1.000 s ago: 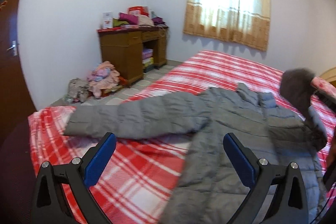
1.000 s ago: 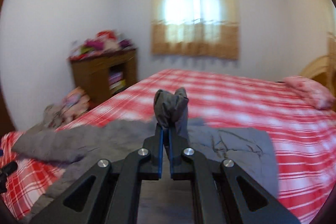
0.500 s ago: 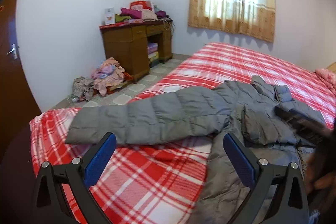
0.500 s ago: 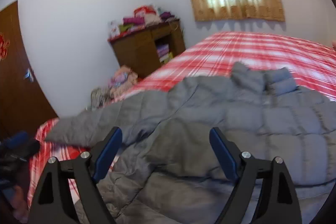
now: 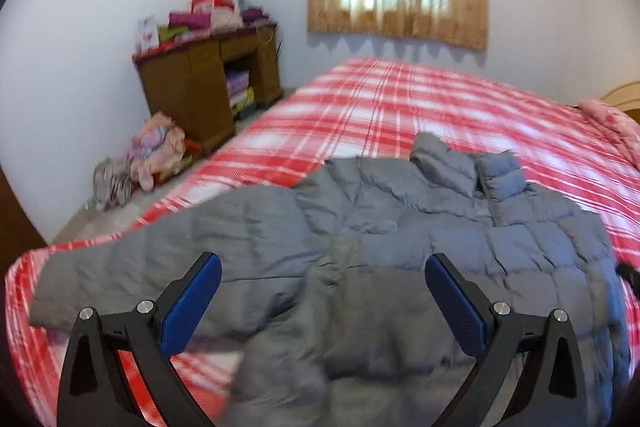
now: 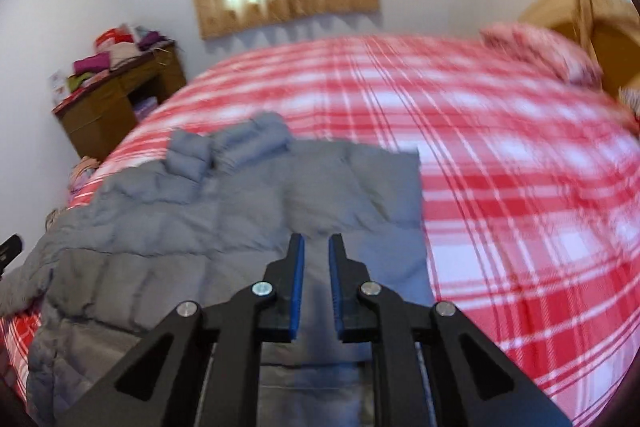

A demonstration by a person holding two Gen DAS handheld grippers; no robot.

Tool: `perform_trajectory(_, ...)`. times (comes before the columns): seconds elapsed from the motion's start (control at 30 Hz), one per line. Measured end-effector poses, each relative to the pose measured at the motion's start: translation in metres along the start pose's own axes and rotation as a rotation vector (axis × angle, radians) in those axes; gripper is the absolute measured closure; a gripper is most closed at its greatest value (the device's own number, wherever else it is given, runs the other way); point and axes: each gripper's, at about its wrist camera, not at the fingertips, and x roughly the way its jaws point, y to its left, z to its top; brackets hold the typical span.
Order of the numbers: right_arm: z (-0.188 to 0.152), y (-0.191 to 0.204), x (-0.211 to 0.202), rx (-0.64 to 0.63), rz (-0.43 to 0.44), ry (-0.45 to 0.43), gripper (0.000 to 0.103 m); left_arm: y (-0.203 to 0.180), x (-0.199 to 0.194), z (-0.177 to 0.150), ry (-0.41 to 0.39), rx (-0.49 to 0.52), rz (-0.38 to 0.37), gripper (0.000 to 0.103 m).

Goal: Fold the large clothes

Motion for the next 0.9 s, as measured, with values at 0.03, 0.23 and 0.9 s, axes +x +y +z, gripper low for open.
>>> perform_trajectory(0.03, -0.003, -0.003, 0.004, 0.0, -0.001, 0.013, 0.086, -0.007, 0.012, -0.001, 0.012, -0.009, 0.005, 0.001)
perform_trajectory(0.23, -0.027, -0.016, 0.022, 0.011, 0.019, 0.083, 0.086, -0.027, 0.063, -0.03, 0.116, 0.028, 0.16, 0.001)
perform_trajectory(0.9, -0.032, -0.023, 0.029, 0.021, 0.068, 0.099, 0.077, 0.095, -0.026, -0.03, -0.041, -0.252, 0.158, 0.001)
